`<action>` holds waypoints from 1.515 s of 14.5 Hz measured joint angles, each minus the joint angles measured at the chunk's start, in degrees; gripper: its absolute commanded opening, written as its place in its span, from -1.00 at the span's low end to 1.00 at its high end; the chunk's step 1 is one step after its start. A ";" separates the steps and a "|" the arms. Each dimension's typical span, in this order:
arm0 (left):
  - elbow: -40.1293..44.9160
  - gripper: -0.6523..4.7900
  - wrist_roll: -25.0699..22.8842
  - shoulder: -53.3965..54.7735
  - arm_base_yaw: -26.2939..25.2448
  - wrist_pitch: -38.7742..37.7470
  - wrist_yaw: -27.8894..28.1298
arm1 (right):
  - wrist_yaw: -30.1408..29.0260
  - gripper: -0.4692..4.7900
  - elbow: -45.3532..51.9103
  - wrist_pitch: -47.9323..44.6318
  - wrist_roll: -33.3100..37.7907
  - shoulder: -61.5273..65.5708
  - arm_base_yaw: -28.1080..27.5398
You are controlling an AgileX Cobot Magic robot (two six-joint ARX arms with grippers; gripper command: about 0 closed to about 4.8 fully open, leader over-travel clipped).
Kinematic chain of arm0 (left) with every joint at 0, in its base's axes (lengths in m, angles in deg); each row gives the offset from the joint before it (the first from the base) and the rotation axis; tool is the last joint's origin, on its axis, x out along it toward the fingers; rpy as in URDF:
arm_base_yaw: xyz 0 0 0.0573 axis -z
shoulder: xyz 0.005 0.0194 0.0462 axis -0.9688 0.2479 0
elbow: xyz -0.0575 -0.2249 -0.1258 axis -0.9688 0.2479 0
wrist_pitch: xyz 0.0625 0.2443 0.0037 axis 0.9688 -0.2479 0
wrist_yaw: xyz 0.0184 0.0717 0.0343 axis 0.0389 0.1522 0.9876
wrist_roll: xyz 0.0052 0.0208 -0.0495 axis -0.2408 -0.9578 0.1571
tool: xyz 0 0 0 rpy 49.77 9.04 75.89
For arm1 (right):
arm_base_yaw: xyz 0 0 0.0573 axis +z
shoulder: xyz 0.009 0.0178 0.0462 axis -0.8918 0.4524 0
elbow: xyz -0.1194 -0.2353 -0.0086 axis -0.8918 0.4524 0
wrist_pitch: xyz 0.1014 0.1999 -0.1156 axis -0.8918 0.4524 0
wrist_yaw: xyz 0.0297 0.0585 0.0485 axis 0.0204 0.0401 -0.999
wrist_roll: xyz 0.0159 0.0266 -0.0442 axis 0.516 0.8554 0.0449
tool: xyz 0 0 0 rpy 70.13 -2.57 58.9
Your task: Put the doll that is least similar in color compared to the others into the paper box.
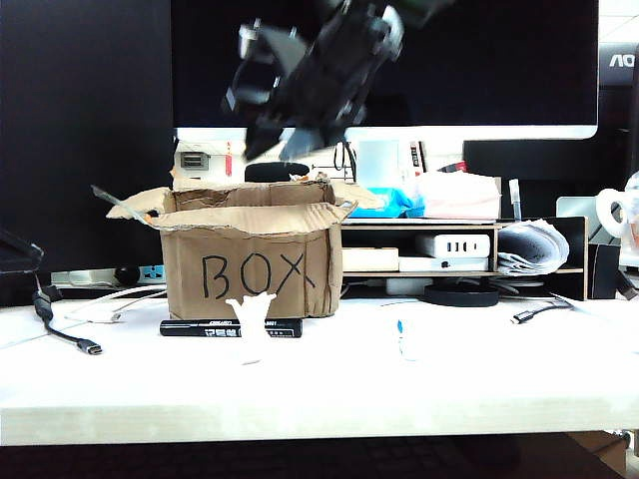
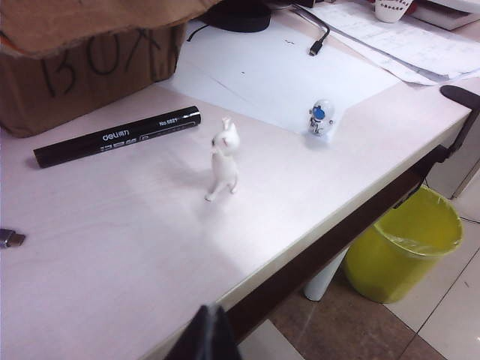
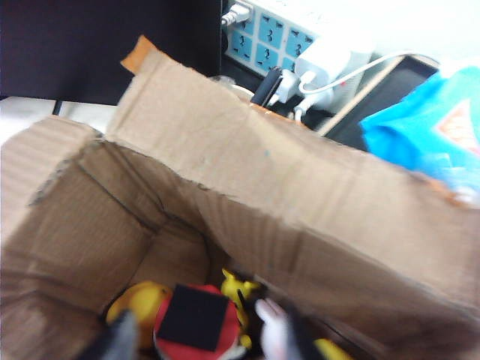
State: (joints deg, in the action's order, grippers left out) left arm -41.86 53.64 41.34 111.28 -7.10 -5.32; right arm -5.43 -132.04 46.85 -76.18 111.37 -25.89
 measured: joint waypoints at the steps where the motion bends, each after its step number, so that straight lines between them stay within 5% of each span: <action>1: 0.00 -0.78 0.00 0.00 0.00 0.00 0.00 | 0.02 -0.57 0.00 1.07 0.00 -1.36 -0.02; 2: 0.00 -0.78 0.00 0.00 0.00 0.00 0.02 | 0.02 -0.84 0.00 3.96 0.11 -4.50 -0.02; 10: 0.00 -0.78 0.00 0.00 0.00 0.00 0.00 | 0.15 -0.84 2.34 34.25 0.15 -29.16 1.62; 17: 0.00 -0.78 0.00 -0.13 -0.74 0.00 -0.13 | 0.17 -0.84 31.45 29.53 7.39 -60.24 3.34; 22: 0.00 -0.78 0.00 -6.56 -19.17 -0.20 -0.39 | 1.27 -0.84 47.52 23.19 10.97 -75.03 3.39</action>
State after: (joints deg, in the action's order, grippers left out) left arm -41.86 53.64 34.78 92.11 -7.29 -5.71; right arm -4.16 -84.52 70.04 -65.21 36.33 -22.50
